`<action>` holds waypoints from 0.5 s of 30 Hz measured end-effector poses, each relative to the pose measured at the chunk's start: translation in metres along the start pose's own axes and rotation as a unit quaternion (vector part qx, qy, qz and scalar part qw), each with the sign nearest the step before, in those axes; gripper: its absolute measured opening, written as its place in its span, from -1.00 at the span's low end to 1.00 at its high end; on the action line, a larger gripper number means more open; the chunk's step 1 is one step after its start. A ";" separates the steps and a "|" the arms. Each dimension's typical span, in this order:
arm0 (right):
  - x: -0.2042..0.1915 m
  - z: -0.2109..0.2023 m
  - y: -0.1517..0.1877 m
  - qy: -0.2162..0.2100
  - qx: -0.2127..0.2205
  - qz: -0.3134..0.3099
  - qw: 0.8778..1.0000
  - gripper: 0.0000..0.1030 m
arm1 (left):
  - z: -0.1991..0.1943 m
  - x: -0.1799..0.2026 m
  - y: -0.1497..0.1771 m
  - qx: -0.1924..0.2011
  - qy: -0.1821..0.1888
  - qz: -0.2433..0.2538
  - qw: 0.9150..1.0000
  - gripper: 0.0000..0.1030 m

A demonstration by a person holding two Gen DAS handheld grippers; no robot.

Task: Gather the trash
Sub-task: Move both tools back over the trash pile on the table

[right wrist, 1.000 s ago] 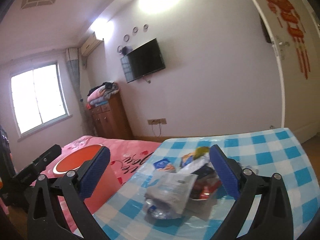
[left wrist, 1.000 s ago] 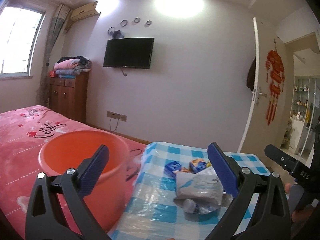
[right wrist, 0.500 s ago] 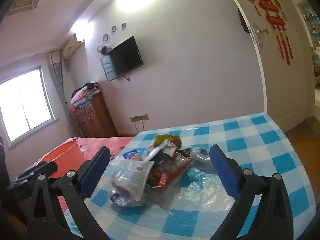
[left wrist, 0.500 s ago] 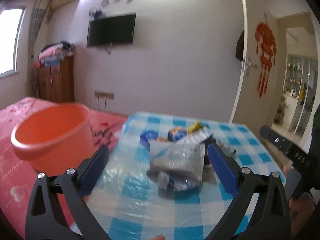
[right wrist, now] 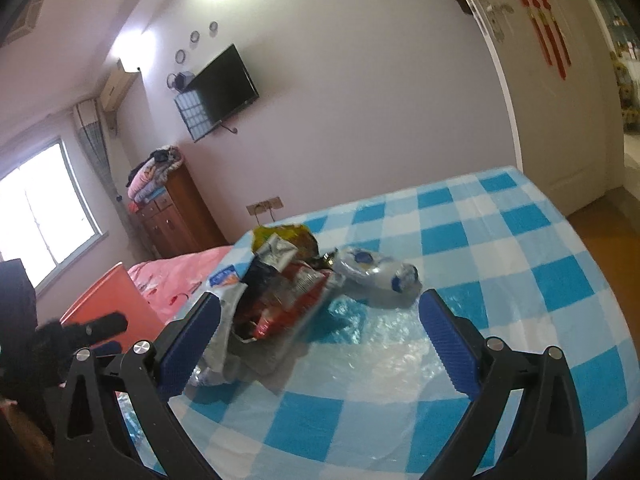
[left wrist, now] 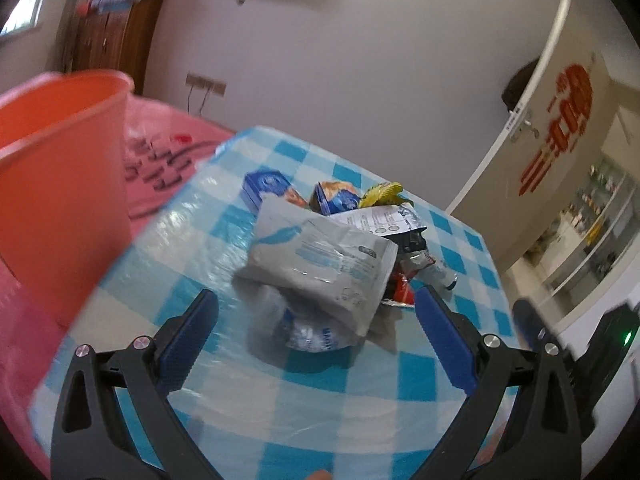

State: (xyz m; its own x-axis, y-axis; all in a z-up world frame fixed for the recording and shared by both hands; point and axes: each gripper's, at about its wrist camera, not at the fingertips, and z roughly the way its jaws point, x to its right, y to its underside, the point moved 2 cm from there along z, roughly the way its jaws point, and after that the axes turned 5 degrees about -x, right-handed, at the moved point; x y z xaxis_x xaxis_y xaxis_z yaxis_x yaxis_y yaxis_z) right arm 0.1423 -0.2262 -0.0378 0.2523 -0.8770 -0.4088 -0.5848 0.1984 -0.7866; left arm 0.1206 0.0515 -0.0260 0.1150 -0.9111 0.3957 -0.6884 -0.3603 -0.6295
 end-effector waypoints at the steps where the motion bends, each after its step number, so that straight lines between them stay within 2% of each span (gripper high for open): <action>1: 0.002 0.001 0.001 -0.002 -0.003 0.002 1.000 0.90 | 0.005 0.001 -0.002 -0.006 0.004 -0.012 1.000 0.92; 4: 0.008 0.006 0.003 0.000 -0.013 0.004 1.000 0.90 | 0.020 0.001 -0.009 -0.025 0.022 -0.062 0.998 0.92; 9: 0.014 0.013 0.007 -0.020 -0.035 0.016 0.999 0.90 | 0.041 -0.002 -0.023 -0.039 0.044 -0.142 0.988 0.92; 15: 0.024 0.019 0.004 -0.035 -0.059 0.037 0.997 0.90 | 0.061 0.001 -0.036 -0.046 0.034 -0.192 0.980 0.92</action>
State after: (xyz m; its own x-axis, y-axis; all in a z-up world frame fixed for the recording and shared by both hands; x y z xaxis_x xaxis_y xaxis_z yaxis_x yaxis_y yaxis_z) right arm 0.1608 -0.2376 -0.0594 0.2558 -0.8289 -0.4975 -0.6891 0.2046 -0.6952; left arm 0.1890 0.0516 -0.0434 0.3326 -0.6956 0.6368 -0.6661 -0.6513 -0.3635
